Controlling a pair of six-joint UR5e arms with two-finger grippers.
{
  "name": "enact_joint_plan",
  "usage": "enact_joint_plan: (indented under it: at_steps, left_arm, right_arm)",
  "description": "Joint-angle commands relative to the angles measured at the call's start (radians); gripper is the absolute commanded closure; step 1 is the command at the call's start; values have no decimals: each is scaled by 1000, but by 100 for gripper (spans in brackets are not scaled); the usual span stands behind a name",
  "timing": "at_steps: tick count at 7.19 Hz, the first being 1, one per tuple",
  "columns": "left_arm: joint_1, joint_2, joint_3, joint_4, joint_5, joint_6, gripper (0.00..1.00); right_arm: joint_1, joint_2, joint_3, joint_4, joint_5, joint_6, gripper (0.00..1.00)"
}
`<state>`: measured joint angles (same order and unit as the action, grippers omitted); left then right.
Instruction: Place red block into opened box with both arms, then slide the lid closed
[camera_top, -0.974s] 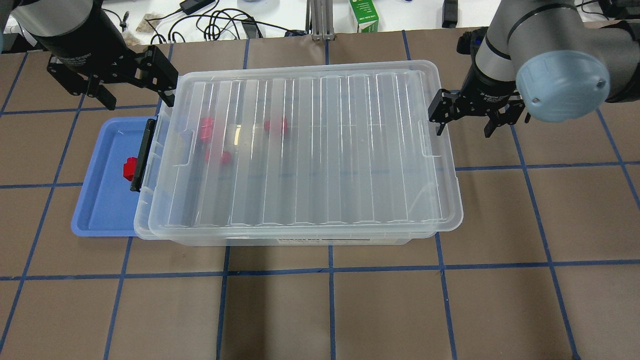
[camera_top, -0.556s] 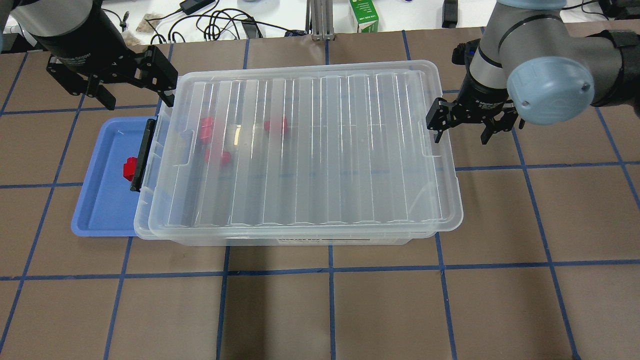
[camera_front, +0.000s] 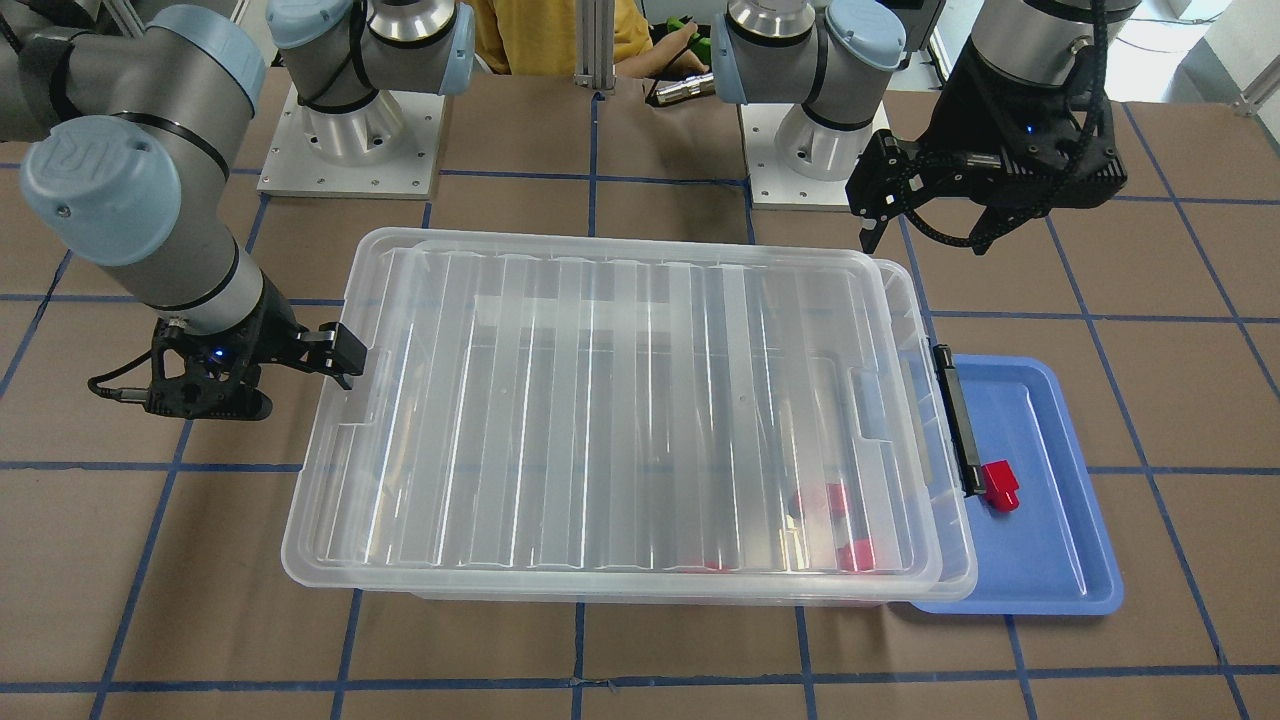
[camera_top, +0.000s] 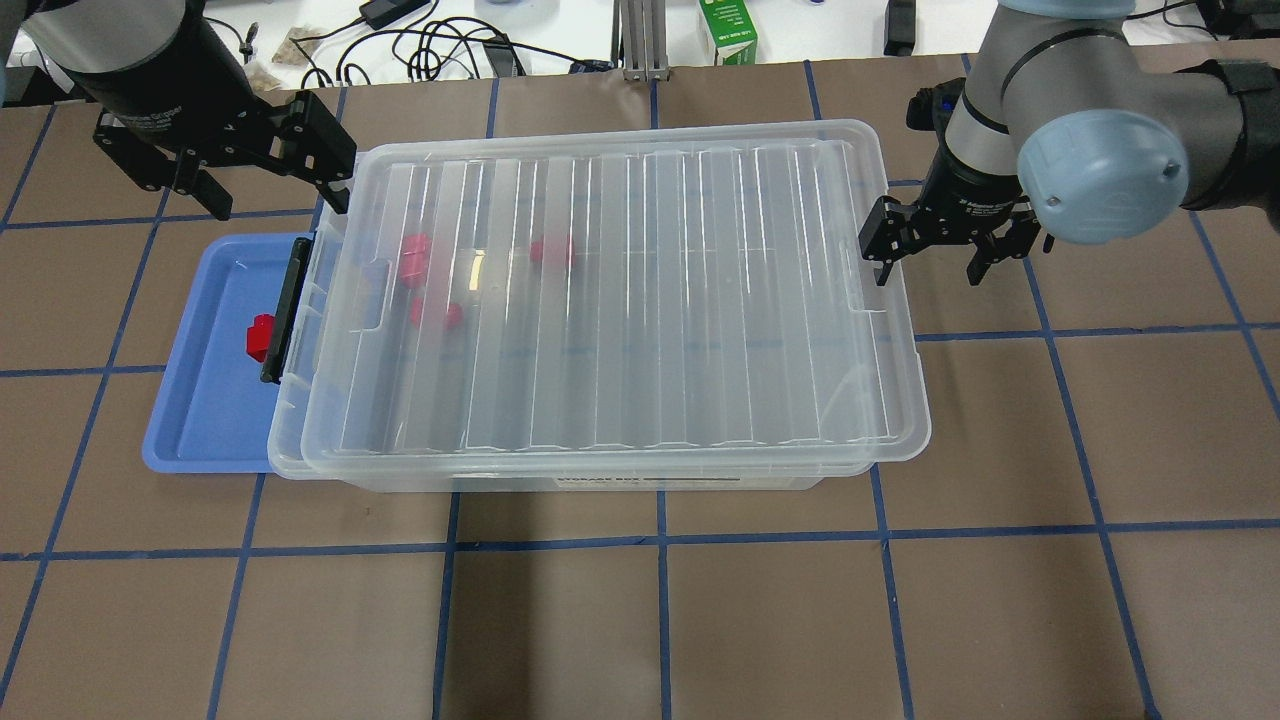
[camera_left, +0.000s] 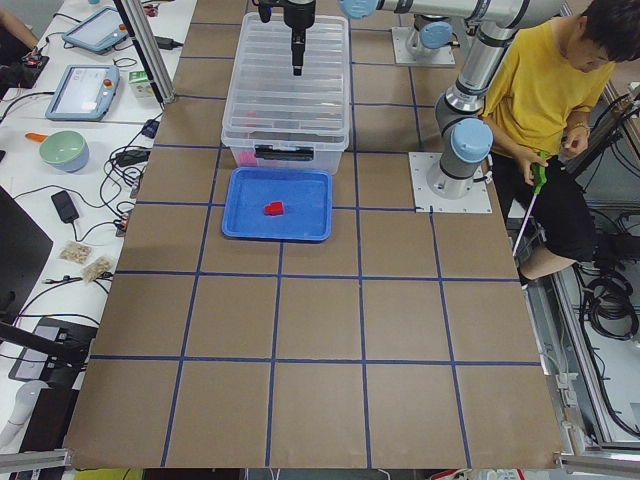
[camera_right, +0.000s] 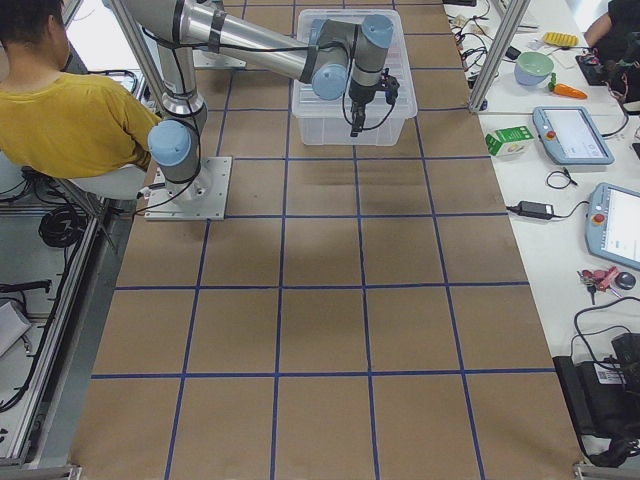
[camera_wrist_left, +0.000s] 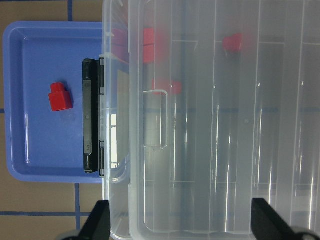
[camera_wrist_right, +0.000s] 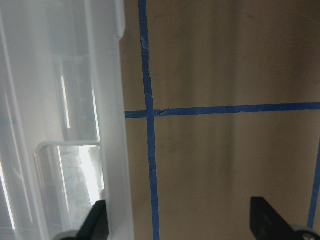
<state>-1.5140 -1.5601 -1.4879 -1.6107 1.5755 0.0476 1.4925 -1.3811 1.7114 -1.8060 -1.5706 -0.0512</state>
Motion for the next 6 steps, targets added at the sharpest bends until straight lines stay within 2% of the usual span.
enact_joint_plan:
  at_steps: [1,6]
  left_arm:
    - [0,0,0,0,0,0,0]
    - [0,0,0,0,0,0,0]
  right_arm:
    - [-49,1,-1,1,-38,-123,0]
    - [-194,-1,-10,2,-40,-278,0]
